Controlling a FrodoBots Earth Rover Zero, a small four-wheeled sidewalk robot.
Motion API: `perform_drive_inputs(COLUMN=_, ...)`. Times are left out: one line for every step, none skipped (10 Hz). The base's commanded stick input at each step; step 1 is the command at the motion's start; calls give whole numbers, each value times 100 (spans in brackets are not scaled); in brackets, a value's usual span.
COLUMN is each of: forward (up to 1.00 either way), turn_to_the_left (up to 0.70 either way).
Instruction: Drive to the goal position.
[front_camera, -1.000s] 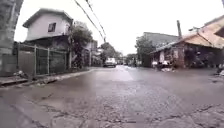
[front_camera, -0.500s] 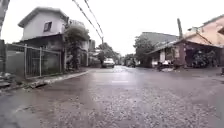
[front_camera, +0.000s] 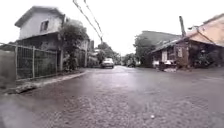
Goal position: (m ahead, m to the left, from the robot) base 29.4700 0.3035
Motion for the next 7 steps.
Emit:
perform_drive_inputs(forward=100, turn_to_the_left=-27)
perform_drive_inputs(forward=100, turn_to_the_left=-5)
perform_drive_inputs(forward=100, turn_to_the_left=0)
perform_drive_inputs(forward=100, turn_to_the_left=0)
perform_drive_inputs(forward=100, turn_to_the_left=0)
perform_drive_inputs(forward=100, turn_to_the_left=0)
perform_drive_inputs(forward=100, turn_to_the_left=0)
